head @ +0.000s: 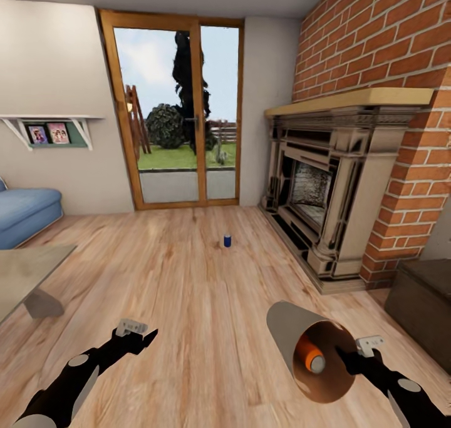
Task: Put the three can of soda from the living room inside the tash can in the kitchen.
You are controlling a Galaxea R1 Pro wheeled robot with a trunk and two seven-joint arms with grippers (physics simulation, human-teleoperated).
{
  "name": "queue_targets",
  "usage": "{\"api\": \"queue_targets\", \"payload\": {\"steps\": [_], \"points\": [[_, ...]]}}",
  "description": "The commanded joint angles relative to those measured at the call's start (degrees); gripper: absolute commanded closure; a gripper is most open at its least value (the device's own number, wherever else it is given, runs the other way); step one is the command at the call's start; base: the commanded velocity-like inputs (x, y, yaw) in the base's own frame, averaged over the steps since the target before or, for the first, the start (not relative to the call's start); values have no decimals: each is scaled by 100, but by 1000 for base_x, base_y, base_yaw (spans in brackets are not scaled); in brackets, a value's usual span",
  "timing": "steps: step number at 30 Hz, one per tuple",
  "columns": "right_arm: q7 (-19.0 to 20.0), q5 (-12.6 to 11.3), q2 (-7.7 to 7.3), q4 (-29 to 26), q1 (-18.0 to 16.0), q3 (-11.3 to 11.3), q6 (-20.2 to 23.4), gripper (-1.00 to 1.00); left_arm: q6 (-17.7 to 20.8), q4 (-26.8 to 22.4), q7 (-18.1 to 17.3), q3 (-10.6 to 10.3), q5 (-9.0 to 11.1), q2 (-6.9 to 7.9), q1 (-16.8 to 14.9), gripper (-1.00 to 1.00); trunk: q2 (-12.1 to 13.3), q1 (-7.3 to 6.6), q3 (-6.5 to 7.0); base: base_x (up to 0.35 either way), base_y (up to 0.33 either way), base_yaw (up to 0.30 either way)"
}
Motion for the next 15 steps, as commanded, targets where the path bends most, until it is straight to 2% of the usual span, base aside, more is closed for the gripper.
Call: {"api": "queue_targets", "payload": {"steps": [1, 4, 7, 15], "points": [[22, -90, 1, -17, -6, -17, 106, 100, -1, 1, 3, 0, -1, 0, 0, -100, 0, 0, 1, 324, 0, -239], [22, -326, -5, -29, -12, -18, 495, 100, -1, 3, 13, 0, -3, 0, 0, -100, 0, 0, -4, 324, 0, -241], [22, -433, -7, -33, -13, -18, 634, 100, -1, 3, 18, 0, -3, 0, 0, -100, 0, 0, -12, 324, 0, -238], [14, -483, -1, -35, -14, -18, 704, 100, -1, 3, 22, 0, -3, -2, 0, -100, 0, 0, -42, 324, 0, -231]]}}
